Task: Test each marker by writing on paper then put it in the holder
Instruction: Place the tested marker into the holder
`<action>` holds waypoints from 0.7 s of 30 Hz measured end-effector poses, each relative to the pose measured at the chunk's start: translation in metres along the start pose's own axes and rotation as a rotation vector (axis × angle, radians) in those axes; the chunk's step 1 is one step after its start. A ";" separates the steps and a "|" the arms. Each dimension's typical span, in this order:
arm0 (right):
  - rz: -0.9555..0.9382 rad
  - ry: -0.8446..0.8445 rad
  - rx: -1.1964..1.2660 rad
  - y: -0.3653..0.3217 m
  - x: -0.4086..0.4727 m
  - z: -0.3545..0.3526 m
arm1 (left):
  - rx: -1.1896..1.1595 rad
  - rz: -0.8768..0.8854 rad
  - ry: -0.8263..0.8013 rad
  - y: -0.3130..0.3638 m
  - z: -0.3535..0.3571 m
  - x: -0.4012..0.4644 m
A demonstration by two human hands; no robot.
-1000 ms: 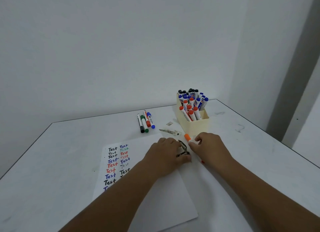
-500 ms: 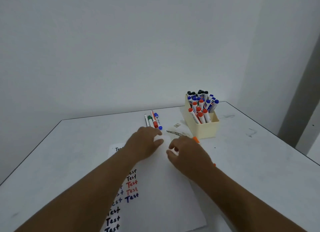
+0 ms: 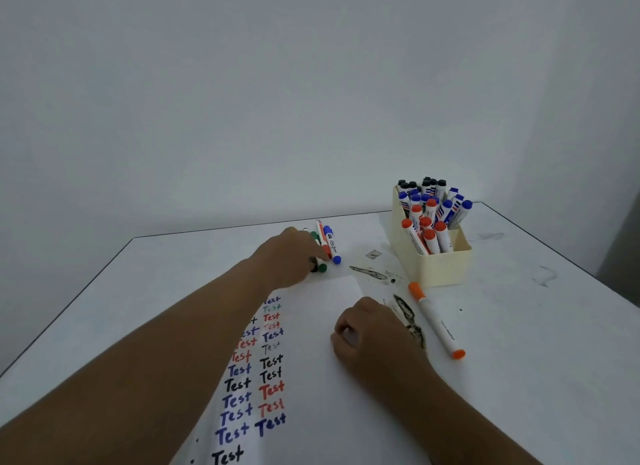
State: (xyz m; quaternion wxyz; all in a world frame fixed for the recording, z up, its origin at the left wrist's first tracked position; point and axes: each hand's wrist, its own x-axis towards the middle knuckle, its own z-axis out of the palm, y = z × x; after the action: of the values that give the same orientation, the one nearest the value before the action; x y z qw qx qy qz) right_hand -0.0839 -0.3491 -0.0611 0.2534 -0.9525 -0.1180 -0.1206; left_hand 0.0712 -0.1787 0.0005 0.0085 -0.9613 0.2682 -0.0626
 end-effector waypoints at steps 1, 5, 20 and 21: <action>0.003 0.000 0.013 0.000 0.000 0.000 | 0.062 0.047 -0.013 0.001 0.000 0.003; -0.003 0.004 0.027 0.001 0.001 0.000 | 0.130 0.127 -0.042 -0.001 0.002 0.010; -0.024 0.019 0.044 0.001 0.000 -0.003 | 0.105 0.242 0.075 0.006 0.015 0.006; -0.024 0.013 0.047 0.002 0.000 -0.002 | 0.141 0.273 0.092 0.004 0.016 0.006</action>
State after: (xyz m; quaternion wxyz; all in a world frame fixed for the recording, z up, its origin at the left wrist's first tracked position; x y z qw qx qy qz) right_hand -0.0838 -0.3518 -0.0602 0.2748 -0.9441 -0.1303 -0.1270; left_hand 0.0761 -0.1860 -0.0145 0.0721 -0.9090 0.3914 -0.1235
